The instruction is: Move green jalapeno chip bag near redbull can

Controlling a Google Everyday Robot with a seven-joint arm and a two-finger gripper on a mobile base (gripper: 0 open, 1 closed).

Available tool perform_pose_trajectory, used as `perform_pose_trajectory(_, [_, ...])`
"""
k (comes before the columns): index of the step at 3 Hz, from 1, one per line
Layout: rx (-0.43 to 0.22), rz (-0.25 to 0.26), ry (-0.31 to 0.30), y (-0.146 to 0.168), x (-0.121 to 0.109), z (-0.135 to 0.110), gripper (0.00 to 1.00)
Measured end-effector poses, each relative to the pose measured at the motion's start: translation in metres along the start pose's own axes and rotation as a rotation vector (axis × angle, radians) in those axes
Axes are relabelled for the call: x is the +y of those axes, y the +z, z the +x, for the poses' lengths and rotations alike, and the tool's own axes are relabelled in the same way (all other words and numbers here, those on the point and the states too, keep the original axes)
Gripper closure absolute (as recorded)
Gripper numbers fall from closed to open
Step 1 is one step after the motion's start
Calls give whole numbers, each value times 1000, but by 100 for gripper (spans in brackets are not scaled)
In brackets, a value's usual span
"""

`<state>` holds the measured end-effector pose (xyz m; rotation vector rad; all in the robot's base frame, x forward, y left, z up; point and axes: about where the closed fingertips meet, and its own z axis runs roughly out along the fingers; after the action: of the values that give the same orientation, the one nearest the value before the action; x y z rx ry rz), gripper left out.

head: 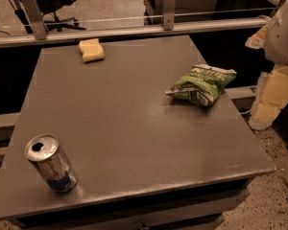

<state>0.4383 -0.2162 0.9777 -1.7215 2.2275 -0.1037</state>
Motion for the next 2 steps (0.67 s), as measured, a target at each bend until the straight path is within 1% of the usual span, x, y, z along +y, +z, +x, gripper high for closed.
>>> perform_pose_trajectory(1, [4, 15, -7, 5, -5, 0, 0])
perform_pose_trajectory(2, [-9, 40, -17, 34, -25, 1, 0])
